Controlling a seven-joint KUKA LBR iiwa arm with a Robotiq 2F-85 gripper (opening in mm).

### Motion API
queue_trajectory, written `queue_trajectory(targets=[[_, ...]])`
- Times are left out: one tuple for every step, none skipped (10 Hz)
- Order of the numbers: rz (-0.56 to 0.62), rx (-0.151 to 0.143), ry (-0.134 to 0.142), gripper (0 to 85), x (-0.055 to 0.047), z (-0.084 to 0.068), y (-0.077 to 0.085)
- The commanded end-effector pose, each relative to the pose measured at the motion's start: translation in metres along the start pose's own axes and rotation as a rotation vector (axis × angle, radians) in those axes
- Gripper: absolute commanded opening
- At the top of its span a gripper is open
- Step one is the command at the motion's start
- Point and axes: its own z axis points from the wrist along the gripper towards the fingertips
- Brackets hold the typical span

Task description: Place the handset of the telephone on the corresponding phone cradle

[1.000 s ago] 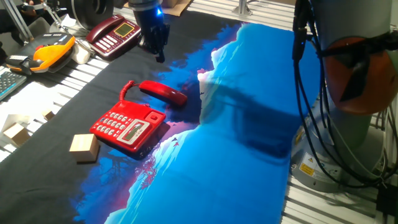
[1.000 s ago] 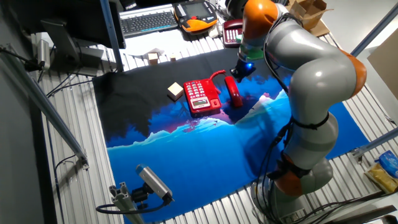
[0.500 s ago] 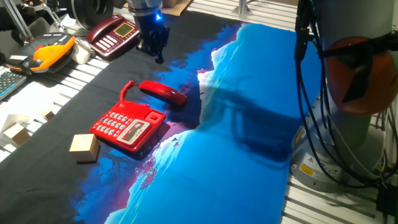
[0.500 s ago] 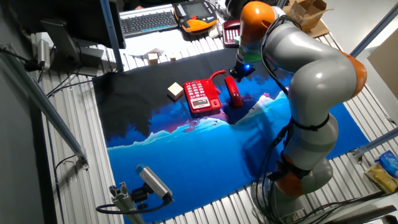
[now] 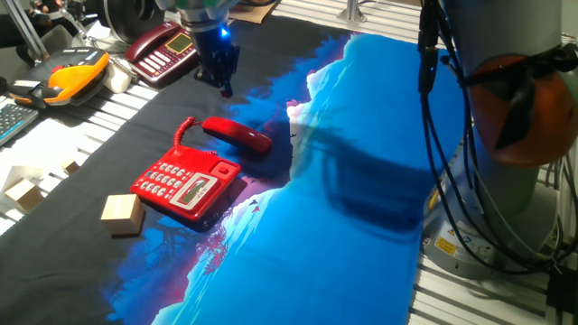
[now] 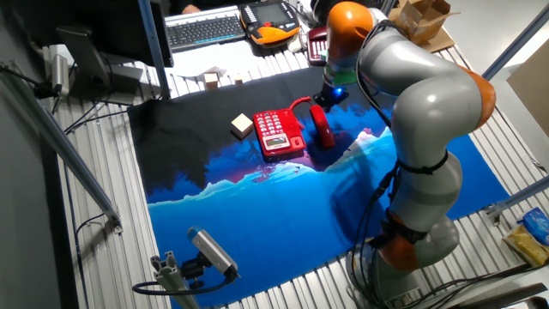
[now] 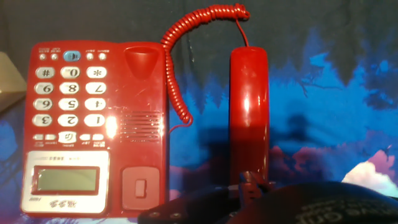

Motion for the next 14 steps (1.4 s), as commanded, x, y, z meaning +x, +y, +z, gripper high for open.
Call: queue_trajectory(targets=[[0.006,-0.002,0.005,0.0,-0.0003,0.0001,-0.0001],[0.011,-0.018,0.025,0.0,-0.0003,0.0001,-0.0001],[0.02,-0.024,0.043,0.0,-0.0003,0.0001,-0.0001],[0.024,-0.016,0.046,0.0,-0.0003,0.0001,-0.0001],[0.023,-0.011,0.064,0.0,-0.0003,0.0001,-0.0001],[0.036,-0.005,0.077,0.0,-0.0003,0.0001,-0.0001],[0.061,0.01,0.06,0.0,-0.0003,0.0001,-0.0001],[0.077,0.009,0.038,0.0,-0.0003,0.0001,-0.0001],[0.087,0.001,0.04,0.0,-0.0003,0.0001,-0.0001],[0.095,-0.014,0.037,0.0,-0.0003,0.0001,-0.0001],[0.103,-0.021,0.027,0.0,-0.0003,0.0001,-0.0001],[0.1,-0.007,0.026,0.0,-0.0003,0.0001,-0.0001],[0.105,-0.002,0.035,0.0,-0.0003,0.0001,-0.0001],[0.107,0.012,0.029,17.0,-0.0003,0.0001,-0.0001]])
